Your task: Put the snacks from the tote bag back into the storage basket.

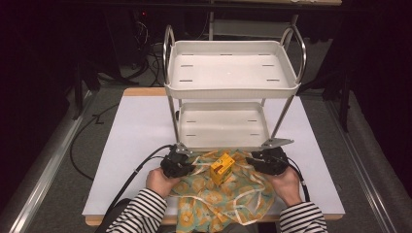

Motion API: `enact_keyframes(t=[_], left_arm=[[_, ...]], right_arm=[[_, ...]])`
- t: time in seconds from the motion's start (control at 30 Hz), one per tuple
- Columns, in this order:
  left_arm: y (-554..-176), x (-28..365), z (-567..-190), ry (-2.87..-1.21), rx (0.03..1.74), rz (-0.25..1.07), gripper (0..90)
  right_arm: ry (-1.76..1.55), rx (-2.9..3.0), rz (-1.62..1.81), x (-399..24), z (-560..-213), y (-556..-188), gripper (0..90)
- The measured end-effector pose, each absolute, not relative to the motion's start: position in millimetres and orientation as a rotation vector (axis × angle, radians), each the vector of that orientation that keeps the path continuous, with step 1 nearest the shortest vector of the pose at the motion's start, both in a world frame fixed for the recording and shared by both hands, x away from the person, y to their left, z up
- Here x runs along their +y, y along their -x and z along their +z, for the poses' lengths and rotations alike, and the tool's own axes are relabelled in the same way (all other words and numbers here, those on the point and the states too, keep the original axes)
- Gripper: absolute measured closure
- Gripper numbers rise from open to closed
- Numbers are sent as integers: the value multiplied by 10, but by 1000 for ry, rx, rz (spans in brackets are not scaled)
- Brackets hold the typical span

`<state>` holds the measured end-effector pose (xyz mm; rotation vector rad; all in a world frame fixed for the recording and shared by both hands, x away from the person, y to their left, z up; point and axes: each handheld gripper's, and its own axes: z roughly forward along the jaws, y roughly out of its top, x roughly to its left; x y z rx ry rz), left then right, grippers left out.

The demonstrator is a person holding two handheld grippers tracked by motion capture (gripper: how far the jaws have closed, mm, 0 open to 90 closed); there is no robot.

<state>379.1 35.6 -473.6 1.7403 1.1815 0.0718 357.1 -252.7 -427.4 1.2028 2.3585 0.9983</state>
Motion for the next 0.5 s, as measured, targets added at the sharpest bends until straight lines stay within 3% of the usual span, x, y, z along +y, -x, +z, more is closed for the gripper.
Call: enact_keyframes(t=[0.2, 0.37, 0.43, 0.5], left_arm=[[-3774, 346, -4745, -1746, 1178, 72, 880], [-3780, 347, -4750, -1748, 1178, 70, 875], [-3776, 343, -4750, -1744, 1179, 72, 873], [-3774, 344, -4745, -1745, 1180, 70, 875]], right_arm=[[-1099, 2352, 1113, -2396, -4167, -3486, 562], [-1085, 2456, 989, -2285, -4320, -3560, 549], [-1082, 2482, 941, -2260, -4369, -3583, 619], [-1081, 2518, 901, -2241, -4410, -3603, 750]])
